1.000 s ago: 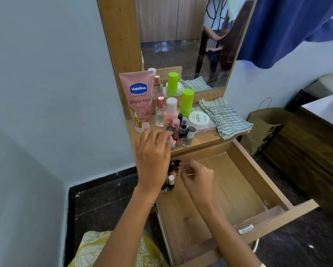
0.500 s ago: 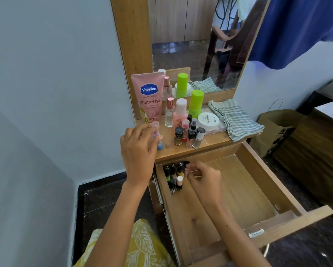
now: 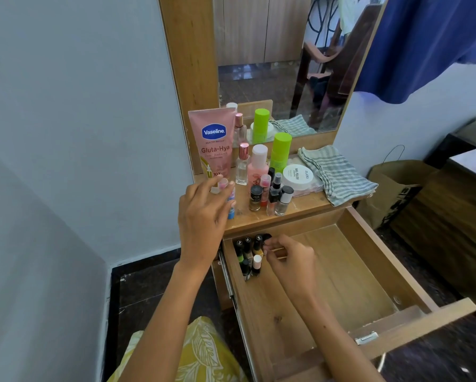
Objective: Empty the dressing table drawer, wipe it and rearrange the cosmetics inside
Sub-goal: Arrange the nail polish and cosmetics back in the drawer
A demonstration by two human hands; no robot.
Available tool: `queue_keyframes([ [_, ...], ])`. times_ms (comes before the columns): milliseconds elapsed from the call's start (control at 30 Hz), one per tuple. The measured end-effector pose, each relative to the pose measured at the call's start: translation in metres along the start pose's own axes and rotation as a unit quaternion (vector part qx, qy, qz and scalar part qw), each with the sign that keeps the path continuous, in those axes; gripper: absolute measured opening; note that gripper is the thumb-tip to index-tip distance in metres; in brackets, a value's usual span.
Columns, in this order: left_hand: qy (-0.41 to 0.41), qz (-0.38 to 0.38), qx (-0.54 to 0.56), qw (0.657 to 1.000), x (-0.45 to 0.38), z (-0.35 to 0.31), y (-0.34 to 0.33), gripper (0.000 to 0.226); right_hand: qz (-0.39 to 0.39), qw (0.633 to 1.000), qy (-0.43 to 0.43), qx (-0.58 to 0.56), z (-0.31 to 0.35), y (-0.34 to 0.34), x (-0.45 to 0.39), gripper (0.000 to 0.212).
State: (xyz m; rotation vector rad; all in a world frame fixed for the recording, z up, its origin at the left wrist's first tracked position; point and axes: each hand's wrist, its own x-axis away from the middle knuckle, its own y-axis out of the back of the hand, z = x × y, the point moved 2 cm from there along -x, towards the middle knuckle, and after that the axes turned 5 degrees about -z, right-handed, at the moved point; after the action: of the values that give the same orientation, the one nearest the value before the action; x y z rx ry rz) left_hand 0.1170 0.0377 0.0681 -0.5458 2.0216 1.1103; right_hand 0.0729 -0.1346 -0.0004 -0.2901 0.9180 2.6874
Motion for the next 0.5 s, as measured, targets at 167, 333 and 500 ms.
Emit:
queue_keyframes([
  [167,0.003,0.007,0.005,1.000,0.003,-0.002,-0.001,0.038,0.004,1.000,-0.004,0.003,-0.001,0.001,0.000,0.019],
  [333,0.006,-0.001,0.003,1.000,0.003,-0.003,-0.003,0.039,0.005,1.000,-0.001,0.007,-0.001,0.001,0.000,0.018],
  [500,-0.073,0.028,-0.072,0.994,0.001,-0.031,-0.010,0.049,-0.014,1.000,0.000,0.001,-0.002,-0.001,-0.001,0.018],
])
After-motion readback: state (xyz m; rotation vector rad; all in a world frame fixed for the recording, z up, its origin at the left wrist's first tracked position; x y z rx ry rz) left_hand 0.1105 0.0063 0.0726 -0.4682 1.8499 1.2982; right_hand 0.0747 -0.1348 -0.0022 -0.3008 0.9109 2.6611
